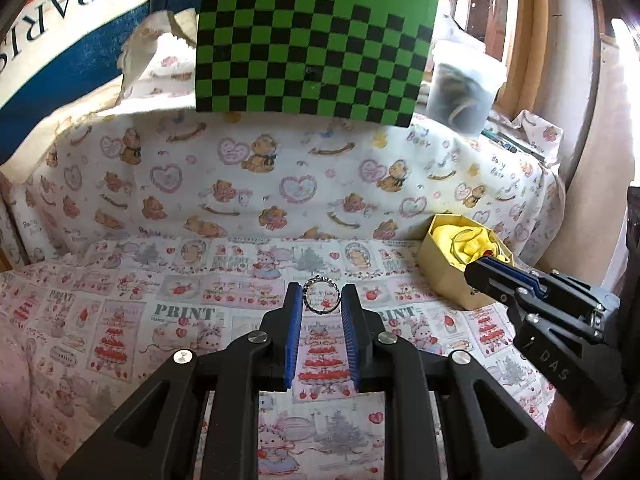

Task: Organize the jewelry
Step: 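Carry the ring with the left tool while the right tool carries the charm to the box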

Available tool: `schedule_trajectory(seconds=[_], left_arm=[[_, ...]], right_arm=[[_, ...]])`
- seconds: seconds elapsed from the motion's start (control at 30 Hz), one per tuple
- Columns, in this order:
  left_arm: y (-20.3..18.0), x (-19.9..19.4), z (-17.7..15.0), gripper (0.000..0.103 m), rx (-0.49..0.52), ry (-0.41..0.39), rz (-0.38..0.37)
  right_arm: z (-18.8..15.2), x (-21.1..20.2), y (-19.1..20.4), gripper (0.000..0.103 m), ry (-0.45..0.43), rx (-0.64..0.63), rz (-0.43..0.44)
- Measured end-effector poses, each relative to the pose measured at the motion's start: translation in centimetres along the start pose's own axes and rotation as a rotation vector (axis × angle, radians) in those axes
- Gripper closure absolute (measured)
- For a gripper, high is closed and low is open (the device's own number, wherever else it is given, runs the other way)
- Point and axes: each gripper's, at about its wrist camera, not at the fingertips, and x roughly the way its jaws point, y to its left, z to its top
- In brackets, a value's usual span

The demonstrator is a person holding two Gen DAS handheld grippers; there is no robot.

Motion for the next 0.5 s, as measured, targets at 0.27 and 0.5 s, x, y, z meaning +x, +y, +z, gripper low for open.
schedule_trajectory(seconds=[0.27,0.5], left_arm=[[-0.8,-1.5,0.4,0.084,0.003,-0.050,-0.014],[-3.3,-3.1,3.8,0.084,0.078,-0.136,-0.027]], right_arm=[[0.6,-1.5,-1.4,0.093,-0.063,0.031,0.022],[1.6,-2.9,-3.7,0.093,-0.135,0.099,0.017]])
